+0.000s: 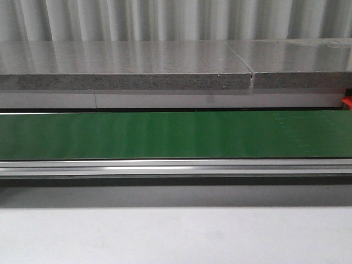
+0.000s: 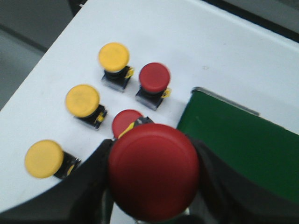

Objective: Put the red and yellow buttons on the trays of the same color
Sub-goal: 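Lower the left gripper onto the red-capped button and grasp it, then carry the red button onto the belt and open the left gripper, then grasp a yellow-capped button on the table with the left gripper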

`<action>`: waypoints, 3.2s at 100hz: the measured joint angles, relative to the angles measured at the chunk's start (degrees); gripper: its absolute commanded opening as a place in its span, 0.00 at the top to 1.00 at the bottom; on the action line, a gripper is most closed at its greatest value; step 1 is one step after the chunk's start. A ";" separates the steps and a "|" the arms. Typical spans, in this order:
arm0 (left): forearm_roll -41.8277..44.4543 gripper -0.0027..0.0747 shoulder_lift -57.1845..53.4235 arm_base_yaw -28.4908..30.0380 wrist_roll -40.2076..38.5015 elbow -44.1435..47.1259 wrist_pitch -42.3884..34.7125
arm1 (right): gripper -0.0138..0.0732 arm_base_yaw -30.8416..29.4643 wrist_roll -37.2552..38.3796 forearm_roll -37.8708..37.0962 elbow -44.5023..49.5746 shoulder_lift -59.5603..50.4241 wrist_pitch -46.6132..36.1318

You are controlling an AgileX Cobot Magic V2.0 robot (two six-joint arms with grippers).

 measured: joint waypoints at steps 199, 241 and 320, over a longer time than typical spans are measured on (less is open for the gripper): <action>-4.58 0.13 0.07 -8.36 8.73 -6.87 11.49 | 0.98 0.00 0.00 0.00 0.00 0.00 0.28; -6.45 0.13 -3.82 11.90 7.55 8.70 9.25 | 0.98 0.00 0.00 0.00 0.00 0.00 0.28; -6.74 0.14 15.81 21.14 4.70 3.10 0.93 | 0.98 0.00 0.00 0.00 0.00 0.00 0.28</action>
